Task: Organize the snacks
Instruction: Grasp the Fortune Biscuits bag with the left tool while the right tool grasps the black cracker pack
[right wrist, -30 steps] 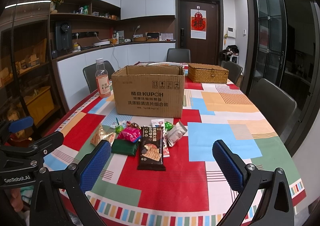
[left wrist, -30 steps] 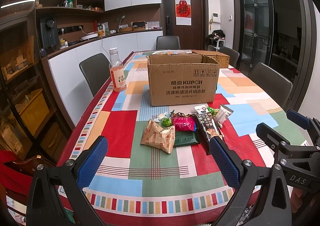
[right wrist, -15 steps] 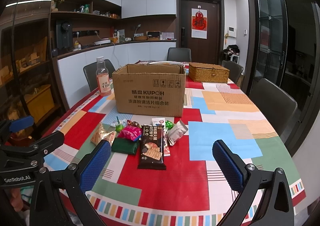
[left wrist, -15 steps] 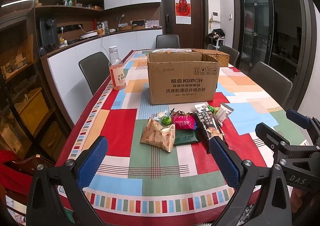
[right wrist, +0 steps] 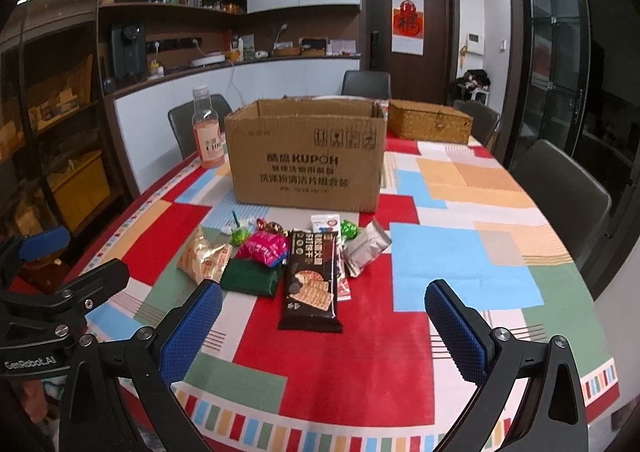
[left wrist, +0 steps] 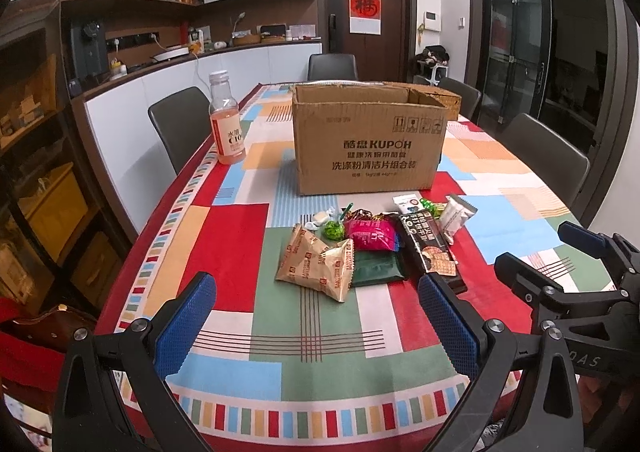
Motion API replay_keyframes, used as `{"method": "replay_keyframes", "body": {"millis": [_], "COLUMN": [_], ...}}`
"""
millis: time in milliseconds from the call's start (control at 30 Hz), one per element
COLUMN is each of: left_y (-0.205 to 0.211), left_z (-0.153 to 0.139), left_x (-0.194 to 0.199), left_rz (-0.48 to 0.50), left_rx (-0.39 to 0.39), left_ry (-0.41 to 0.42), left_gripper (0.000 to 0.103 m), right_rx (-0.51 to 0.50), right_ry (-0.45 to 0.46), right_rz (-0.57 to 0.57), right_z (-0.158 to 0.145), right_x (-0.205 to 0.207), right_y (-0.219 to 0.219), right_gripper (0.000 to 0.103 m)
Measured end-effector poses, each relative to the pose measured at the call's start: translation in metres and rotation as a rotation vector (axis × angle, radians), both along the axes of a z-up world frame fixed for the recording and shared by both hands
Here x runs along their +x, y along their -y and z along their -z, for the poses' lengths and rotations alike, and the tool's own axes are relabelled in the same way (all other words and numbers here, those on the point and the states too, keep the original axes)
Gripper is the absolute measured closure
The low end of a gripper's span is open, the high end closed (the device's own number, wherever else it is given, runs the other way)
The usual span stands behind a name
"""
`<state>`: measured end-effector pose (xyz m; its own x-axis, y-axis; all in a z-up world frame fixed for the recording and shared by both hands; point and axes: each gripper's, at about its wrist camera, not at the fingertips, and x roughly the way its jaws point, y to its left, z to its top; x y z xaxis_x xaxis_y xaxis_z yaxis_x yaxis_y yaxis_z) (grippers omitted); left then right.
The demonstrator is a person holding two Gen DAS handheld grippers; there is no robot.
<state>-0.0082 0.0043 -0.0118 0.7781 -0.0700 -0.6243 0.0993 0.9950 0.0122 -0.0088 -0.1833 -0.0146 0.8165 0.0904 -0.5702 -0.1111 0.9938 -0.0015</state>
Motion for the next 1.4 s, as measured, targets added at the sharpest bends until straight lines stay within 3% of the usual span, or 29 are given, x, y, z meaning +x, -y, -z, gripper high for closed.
{"method": "replay_keyframes", "body": {"millis": [467,700,1100,1400], "left_y": [-0.003,-0.004,-0.016,-0.024], "left_z": [0.035,0.060,0.087,0.099], "left_x": [0.054,0.083,0.116,0.128], "left_rz": [0.015,0.049,0.077,0.114], "left_rx": [0.038,0.036,-0.008,-0.093], "left_ry": [-0.067,-0.130,-0.193,-0.236], "left_gripper": [0.007,0.011,0.017,0.018], "right_rx": [-0.027,-0.033,-0.056,-0.070], "right_ry": [-0.124,-0.211,-0.304,-0.337], "right_rz": [-0.022,-0.040,-0.052,-0.038], "right_z": [0.028,0.051,0.077,0.088], "right_x": [0.058,0.091,0.123,0.134], "right_y": [-0.013,-0.019,-0.030,-0.034], "right_gripper": [0.003,0.011,0.021,0.026]}}
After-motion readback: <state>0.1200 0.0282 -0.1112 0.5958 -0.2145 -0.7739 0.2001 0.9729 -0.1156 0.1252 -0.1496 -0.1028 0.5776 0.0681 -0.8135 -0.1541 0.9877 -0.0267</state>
